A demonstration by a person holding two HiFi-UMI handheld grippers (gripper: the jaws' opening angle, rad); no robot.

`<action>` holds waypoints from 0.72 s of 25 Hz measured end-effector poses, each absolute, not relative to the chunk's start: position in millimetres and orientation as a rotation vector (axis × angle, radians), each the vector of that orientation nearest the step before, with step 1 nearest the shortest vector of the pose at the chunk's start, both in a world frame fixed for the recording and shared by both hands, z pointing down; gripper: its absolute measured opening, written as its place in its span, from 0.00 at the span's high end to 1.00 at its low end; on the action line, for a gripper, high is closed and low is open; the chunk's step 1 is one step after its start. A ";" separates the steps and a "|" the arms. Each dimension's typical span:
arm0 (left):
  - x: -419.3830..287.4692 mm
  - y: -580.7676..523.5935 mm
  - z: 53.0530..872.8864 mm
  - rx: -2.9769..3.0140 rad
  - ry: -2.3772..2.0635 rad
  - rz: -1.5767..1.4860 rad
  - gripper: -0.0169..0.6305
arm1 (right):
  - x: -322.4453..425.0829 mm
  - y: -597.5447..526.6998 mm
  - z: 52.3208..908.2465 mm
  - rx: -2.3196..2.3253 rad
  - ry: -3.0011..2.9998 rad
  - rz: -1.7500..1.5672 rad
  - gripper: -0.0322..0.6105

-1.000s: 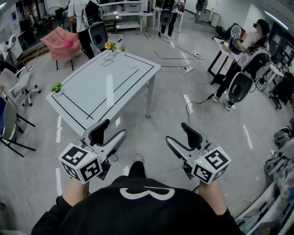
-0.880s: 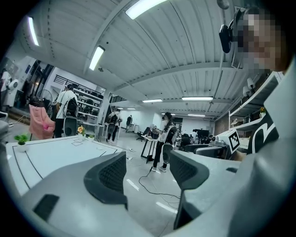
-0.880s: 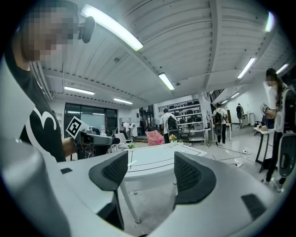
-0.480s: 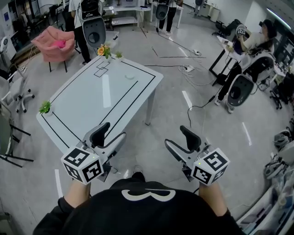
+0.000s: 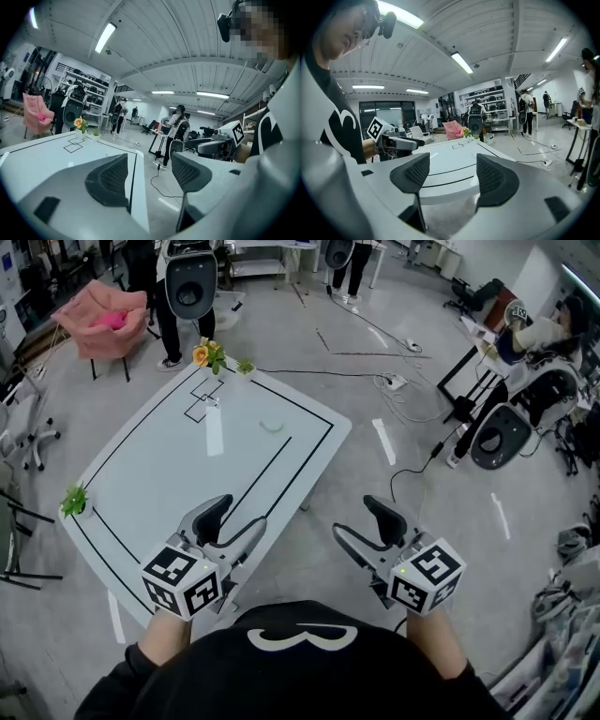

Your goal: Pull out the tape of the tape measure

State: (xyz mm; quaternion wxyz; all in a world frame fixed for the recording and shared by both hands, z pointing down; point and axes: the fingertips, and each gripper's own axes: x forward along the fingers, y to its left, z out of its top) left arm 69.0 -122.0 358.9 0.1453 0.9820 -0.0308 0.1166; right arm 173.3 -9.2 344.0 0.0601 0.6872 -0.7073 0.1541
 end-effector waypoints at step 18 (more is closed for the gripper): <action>113.8 -184.6 396.1 2.778 -0.205 0.424 0.55 | 214.3 -100.0 393.6 1.886 -2.188 0.555 0.50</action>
